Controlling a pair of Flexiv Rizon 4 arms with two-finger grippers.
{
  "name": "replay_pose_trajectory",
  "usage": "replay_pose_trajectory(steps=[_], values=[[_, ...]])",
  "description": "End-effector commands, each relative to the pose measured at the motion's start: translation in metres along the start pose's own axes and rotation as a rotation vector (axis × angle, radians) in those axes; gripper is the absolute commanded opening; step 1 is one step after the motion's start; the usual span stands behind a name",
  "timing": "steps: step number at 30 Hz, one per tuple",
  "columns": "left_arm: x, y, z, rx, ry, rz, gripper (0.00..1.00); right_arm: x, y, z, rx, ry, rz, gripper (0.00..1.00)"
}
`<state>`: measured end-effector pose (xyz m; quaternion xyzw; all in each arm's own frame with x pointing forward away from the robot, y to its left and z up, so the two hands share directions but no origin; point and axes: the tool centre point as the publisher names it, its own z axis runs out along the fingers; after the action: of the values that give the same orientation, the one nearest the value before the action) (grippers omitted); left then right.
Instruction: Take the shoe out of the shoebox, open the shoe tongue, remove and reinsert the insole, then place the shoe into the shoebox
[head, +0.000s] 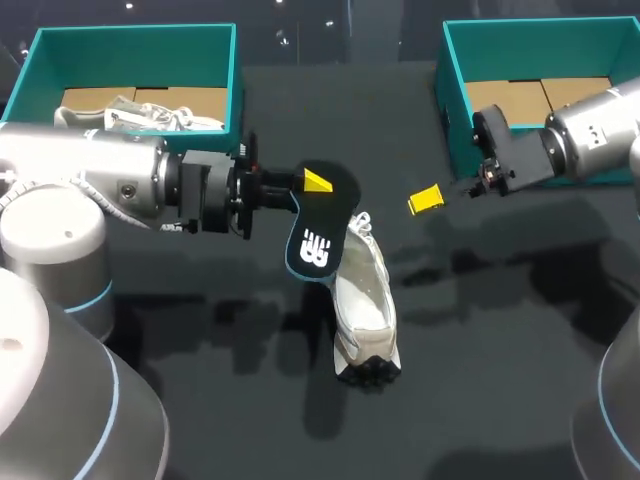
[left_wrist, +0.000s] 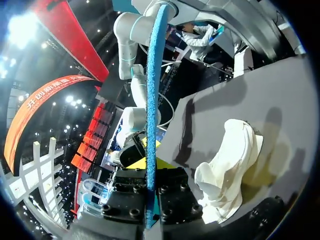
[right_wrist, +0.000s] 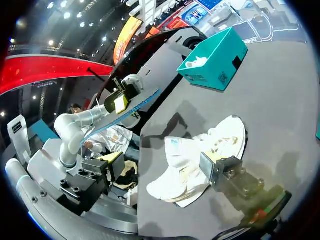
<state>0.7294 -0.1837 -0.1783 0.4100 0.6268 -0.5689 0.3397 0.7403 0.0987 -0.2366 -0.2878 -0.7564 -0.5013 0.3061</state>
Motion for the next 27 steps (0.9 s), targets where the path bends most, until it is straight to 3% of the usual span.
replay_pose_trajectory(steps=[1, 5, 7, 11, 13, 14, 25, 27], values=[[-0.004, 0.002, -0.007, 0.009, 0.014, 0.001, 0.0, 0.015, -0.001, 0.0, -0.002, -0.052, -0.01, 1.0], [-0.004, 0.002, -0.007, 0.009, 0.014, 0.001, 0.0, 0.015, -0.001, 0.0, -0.002, -0.052, -0.01, 1.0], [-0.002, -0.01, 0.001, 0.002, 0.009, -0.05, 0.0, 0.02, 0.004, 0.001, 0.134, -0.163, -0.064, 1.0], [0.001, -0.029, 0.005, -0.017, -0.011, -0.253, 0.0, 0.013, -0.016, -0.013, 0.211, -0.255, -0.162, 1.0], [0.004, -0.043, 0.006, 0.055, -0.014, -0.443, 0.0, 0.005, -0.034, -0.014, 0.289, -0.333, -0.235, 1.0], [0.004, -0.05, 0.002, 0.07, -0.003, -0.442, 0.0, -0.002, -0.046, -0.009, 0.412, -0.376, -0.247, 1.0], [0.004, -0.05, 0.002, 0.07, -0.003, -0.442, 0.0, -0.002, -0.046, -0.009, 0.412, -0.376, -0.247, 1.0], [0.012, -0.059, 0.016, 0.075, -0.004, -0.487, 0.0, -0.001, -0.049, -0.005, 0.48, -0.407, -0.319, 1.0]])
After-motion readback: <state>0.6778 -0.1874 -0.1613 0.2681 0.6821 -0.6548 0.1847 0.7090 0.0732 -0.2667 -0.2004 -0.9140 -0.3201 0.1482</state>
